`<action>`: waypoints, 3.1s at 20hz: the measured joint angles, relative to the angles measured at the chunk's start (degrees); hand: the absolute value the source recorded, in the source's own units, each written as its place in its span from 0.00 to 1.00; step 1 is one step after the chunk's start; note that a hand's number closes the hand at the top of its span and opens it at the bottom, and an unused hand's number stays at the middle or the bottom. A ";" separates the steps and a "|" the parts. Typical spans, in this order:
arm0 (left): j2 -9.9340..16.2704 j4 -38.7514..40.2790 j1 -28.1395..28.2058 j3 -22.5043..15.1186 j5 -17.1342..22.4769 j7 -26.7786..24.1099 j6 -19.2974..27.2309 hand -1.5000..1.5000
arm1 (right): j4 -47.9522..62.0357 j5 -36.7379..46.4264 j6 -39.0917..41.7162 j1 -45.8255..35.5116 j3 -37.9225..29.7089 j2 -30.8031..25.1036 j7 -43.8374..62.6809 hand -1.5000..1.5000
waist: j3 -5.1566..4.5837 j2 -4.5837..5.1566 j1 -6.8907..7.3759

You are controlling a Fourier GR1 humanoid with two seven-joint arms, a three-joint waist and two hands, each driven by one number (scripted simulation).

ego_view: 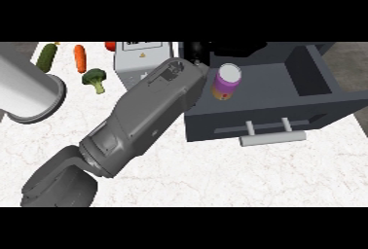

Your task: Pick up the can, place it into the drawer and close the drawer

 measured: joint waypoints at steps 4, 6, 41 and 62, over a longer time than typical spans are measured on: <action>0.00 0.15 -0.01 -0.91 2.08 -1.22 0.32 0.00 | 0.47 0.16 -0.17 -0.71 0.07 -0.10 0.09 0.00 | -0.01 0.07 -0.05; 0.00 0.68 -0.95 -0.71 2.98 -1.64 0.87 0.00 | 0.21 0.83 -0.05 -1.13 0.02 -0.02 -0.55 0.00 | 0.00 0.07 -0.01; 1.27 -3.14 -1.98 1.06 5.36 -3.70 1.34 0.00 | 17.79 75.28 -10.11 -31.52 33.04 -3.52 -19.66 0.00 | -0.13 -0.89 6.63; 14.68 -19.16 6.98 0.51 -0.80 6.16 2.63 0.00 | 71.52 99.53 -35.57 -55.34 37.29 -4.67 -25.34 0.00 | -0.43 -1.26 8.10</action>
